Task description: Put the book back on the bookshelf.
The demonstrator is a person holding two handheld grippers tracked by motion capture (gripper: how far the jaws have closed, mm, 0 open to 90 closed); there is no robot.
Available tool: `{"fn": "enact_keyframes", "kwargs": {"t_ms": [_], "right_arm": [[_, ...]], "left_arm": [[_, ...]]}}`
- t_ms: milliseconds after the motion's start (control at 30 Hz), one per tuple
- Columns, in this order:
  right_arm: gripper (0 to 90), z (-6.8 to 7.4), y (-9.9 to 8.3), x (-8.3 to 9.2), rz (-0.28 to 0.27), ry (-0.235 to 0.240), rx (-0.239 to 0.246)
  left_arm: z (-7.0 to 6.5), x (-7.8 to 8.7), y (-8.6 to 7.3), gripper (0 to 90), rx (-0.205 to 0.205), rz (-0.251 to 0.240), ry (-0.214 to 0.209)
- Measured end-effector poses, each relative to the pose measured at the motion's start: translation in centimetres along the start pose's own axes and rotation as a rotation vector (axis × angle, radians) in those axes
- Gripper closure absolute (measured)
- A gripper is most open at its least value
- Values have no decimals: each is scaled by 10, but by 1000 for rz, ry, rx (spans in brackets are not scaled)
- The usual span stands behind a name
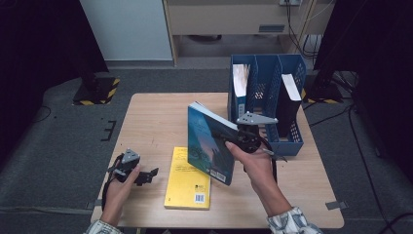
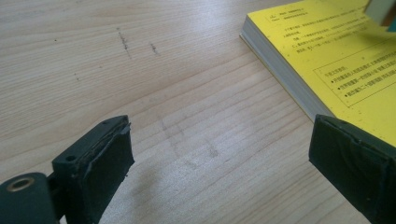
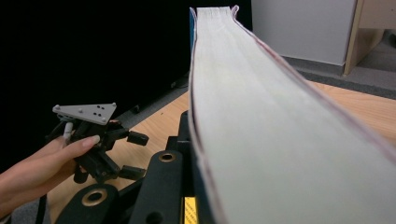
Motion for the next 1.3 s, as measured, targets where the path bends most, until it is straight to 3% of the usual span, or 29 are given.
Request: {"fn": "enact_keyframes", "kwargs": {"t_ms": [167,900,1300], "right_arm": [[739,-3,-4,14,0,-14,-5],[739,-19,-22,80,1,-105,-22],[739,-25,-31,105,6,-140,-23]], "left_arm": [[0,-2,-2,56,-18,12,13],[2,-9,-7,54,3,61,34],[1,-10,-8,49,9,70,32]]}}
Point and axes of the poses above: each handheld gripper's, and its own axes: x roughly backward along the jaws, y roughly out of its top, z roughly to its left, the point moved 3 cm from there along -x, roughly forward along the jaws, and after that the axes turned 1 degree about x, right-handed, at the moved point
